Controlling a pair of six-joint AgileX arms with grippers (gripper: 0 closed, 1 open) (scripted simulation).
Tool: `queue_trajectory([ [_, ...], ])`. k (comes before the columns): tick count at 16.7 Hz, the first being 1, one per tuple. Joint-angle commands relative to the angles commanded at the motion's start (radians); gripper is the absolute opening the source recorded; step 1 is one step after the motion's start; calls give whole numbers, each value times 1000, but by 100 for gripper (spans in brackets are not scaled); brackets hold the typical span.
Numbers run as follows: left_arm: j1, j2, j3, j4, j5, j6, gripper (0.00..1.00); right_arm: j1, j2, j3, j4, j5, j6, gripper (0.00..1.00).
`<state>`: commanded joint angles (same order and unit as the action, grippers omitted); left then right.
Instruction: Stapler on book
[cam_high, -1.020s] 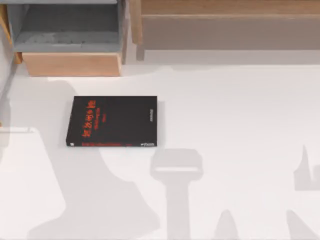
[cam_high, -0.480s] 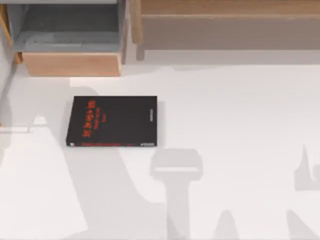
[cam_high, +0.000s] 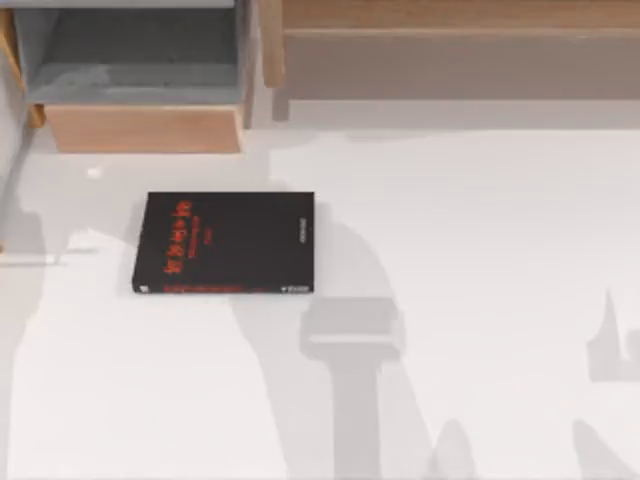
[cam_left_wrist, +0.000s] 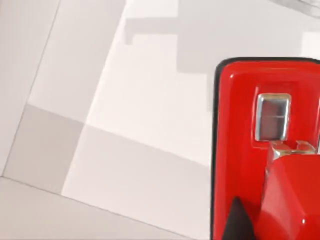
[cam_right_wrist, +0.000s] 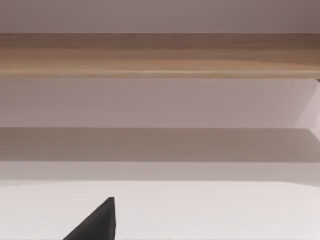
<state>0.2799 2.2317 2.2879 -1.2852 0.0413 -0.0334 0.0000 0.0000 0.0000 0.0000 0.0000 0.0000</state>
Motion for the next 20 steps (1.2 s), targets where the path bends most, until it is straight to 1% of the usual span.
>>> queue_trajectory([
  [2,-47,-51,-48,2,-1,-32,0,0,0,0,0,0,0,100],
  [5,-152,-101,-139,16,-12,-98,0,0,0,0,0,0,0,100],
  [11,-427,-101,-325,79,-55,-253,0,0,0,0,0,0,0,100],
  [15,-602,-71,-414,125,-75,-332,0,0,0,0,0,0,0,100],
  [18,-689,-58,-448,151,-81,-366,0,0,0,0,0,0,0,100],
  [20,-714,-56,-458,160,-83,-375,0,0,0,0,0,0,0,100],
])
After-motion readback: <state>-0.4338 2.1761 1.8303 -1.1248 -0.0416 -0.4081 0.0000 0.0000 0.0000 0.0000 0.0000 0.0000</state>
